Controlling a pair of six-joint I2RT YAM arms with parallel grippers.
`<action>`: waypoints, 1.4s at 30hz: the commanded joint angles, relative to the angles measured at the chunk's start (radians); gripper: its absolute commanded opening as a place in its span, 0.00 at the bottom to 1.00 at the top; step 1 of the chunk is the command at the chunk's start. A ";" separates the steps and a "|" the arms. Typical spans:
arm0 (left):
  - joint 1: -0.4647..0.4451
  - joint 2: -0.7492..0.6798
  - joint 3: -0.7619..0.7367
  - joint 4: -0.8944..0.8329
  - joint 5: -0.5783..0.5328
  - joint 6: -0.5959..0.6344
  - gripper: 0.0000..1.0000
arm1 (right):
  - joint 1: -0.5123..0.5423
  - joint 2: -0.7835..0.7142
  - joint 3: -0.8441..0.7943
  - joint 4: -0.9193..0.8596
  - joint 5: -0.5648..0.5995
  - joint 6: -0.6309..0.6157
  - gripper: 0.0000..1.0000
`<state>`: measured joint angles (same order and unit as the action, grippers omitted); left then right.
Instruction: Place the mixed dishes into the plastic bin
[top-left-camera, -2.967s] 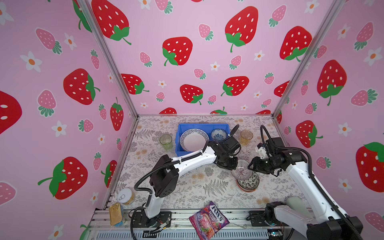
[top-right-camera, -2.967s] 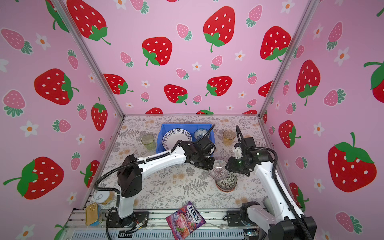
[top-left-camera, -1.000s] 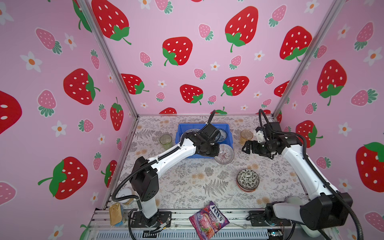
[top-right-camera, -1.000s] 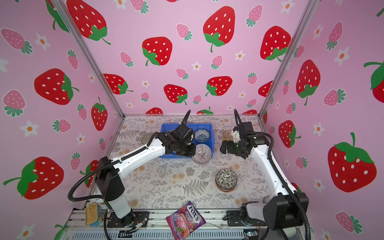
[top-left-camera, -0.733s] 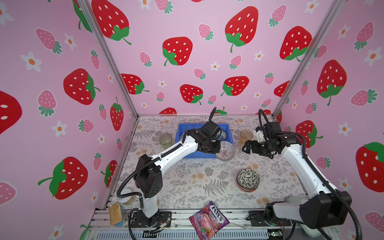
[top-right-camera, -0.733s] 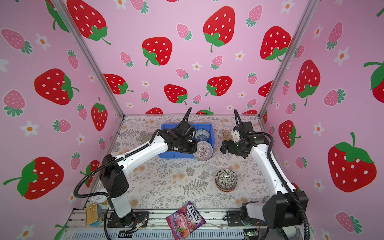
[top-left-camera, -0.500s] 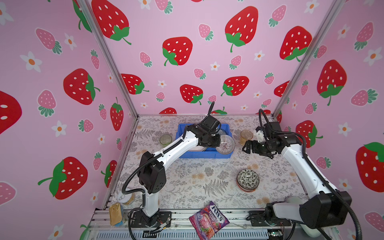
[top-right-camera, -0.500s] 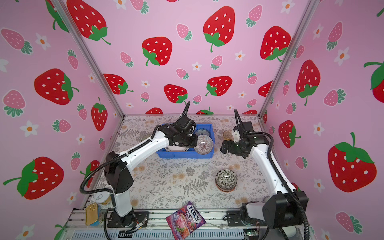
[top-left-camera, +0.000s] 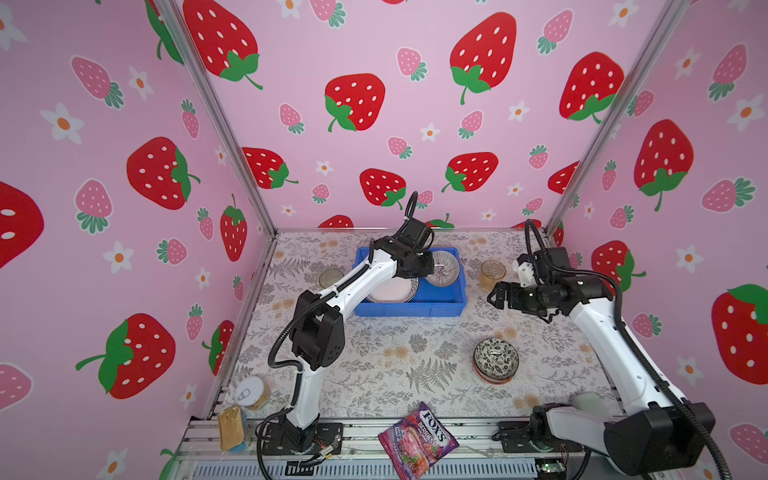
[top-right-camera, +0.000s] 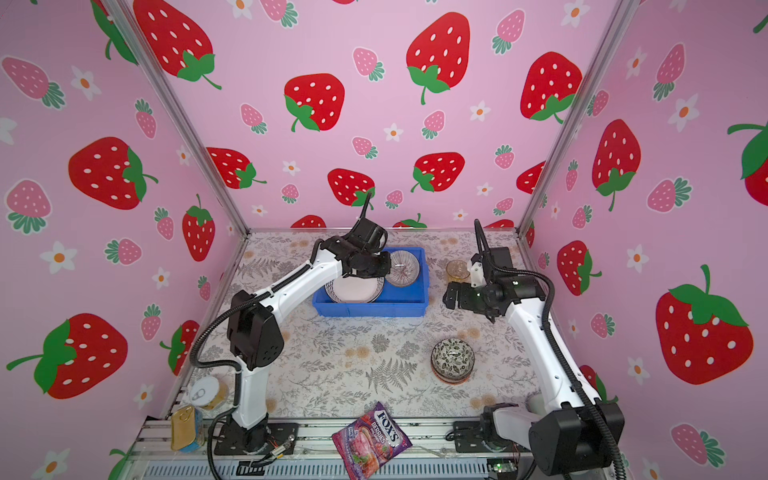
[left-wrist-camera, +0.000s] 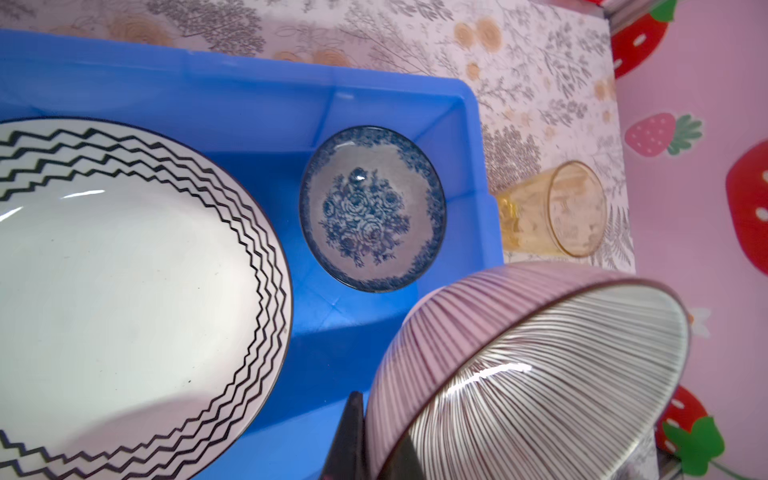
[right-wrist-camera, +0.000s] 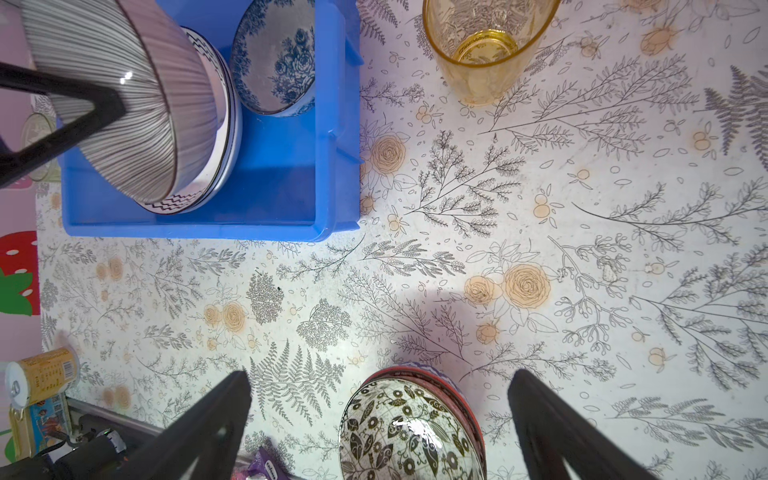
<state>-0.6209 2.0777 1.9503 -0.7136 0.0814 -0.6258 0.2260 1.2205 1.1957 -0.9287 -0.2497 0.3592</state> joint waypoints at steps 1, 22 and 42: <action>0.008 0.017 0.079 0.037 -0.028 -0.104 0.00 | -0.005 -0.029 -0.027 0.003 -0.013 0.011 0.99; 0.026 0.237 0.222 0.076 0.012 -0.236 0.00 | -0.010 -0.052 -0.084 0.019 -0.002 -0.015 0.99; 0.051 0.318 0.269 0.073 0.071 -0.260 0.00 | -0.015 -0.020 -0.094 0.043 -0.014 -0.019 0.99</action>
<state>-0.5739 2.3650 2.1590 -0.6708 0.1169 -0.8658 0.2176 1.1919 1.1110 -0.8936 -0.2554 0.3641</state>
